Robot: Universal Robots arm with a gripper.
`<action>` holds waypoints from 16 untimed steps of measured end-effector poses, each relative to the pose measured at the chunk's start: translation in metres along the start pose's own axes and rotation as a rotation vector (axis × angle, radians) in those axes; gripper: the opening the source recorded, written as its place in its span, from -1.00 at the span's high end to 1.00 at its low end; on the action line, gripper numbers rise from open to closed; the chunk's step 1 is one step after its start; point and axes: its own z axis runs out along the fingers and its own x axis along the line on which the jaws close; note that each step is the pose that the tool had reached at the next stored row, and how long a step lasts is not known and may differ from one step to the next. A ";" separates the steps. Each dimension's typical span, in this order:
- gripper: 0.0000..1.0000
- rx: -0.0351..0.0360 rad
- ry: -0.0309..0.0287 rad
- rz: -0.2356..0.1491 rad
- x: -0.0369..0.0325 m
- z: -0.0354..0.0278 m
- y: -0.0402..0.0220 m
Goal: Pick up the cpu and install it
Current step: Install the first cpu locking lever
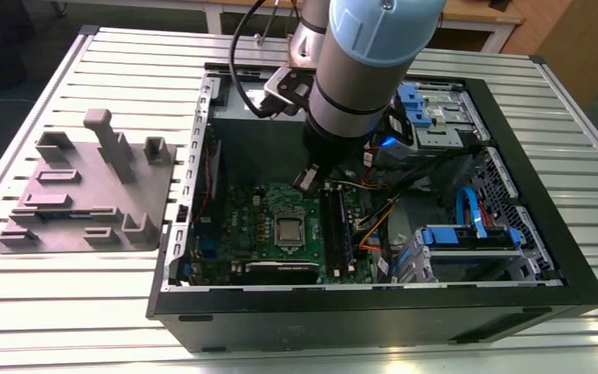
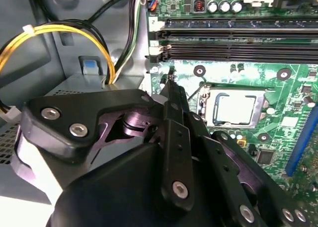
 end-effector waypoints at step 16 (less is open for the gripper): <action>0.79 0.0005 0.0113 -0.025 0.0032 -0.0051 0.0019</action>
